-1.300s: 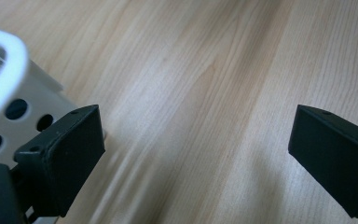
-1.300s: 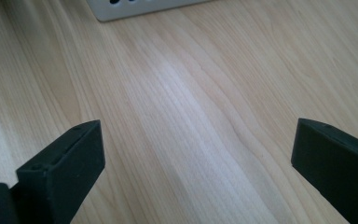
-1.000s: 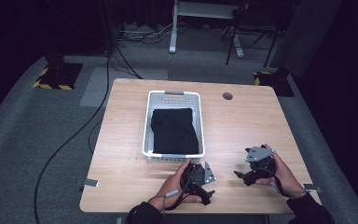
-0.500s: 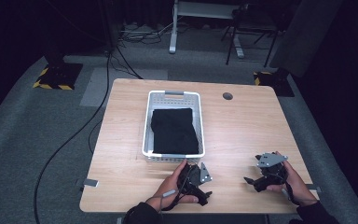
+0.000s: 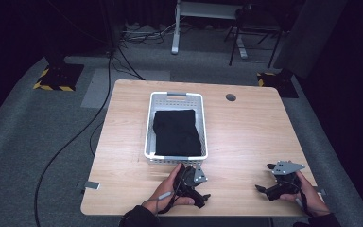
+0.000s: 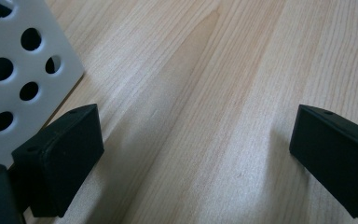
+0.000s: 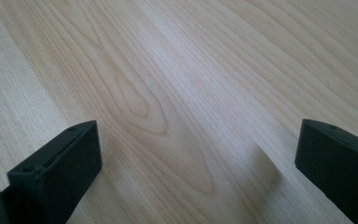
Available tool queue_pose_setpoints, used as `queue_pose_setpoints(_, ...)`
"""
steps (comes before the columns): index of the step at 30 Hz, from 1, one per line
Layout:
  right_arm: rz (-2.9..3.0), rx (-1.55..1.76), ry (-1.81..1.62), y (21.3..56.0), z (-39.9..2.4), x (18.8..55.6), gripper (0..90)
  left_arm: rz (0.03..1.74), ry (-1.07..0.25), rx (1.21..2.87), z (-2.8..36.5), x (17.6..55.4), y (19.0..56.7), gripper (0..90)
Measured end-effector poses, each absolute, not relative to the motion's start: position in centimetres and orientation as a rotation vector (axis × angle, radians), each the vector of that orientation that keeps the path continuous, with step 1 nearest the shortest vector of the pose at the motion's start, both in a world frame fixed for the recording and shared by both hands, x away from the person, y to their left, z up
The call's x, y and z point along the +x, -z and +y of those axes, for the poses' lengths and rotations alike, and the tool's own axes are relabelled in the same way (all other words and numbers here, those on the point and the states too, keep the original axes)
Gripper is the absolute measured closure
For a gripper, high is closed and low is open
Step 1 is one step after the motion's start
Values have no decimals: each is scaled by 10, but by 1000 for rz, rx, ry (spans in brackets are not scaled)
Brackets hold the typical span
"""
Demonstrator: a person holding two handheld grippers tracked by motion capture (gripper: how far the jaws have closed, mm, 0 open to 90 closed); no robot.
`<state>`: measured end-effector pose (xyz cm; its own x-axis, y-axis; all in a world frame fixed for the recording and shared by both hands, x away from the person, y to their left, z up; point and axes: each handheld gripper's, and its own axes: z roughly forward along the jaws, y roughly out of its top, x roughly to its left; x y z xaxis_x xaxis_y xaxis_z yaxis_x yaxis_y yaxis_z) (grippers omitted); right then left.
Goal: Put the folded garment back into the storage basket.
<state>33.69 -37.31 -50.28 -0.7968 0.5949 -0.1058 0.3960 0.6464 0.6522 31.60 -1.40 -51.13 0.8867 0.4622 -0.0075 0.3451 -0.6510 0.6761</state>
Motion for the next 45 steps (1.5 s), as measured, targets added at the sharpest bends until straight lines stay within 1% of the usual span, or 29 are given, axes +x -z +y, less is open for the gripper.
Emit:
queue_pose_setpoints(7, 2517, 924, -1034, 512, -398, 331, 4, 581, -216, 2338, -14, 316, 512, 24)
queue_pose_setpoints(21, 2443, 1038, -1006, 512, -428, 322, 4, 583, -216, 2337, -14, 316, 512, 23)
queue_pose_setpoints(45, 2426, 1062, -999, 512, -428, 325, 4, 583, -215, 2339, -15, 316, 512, 14)
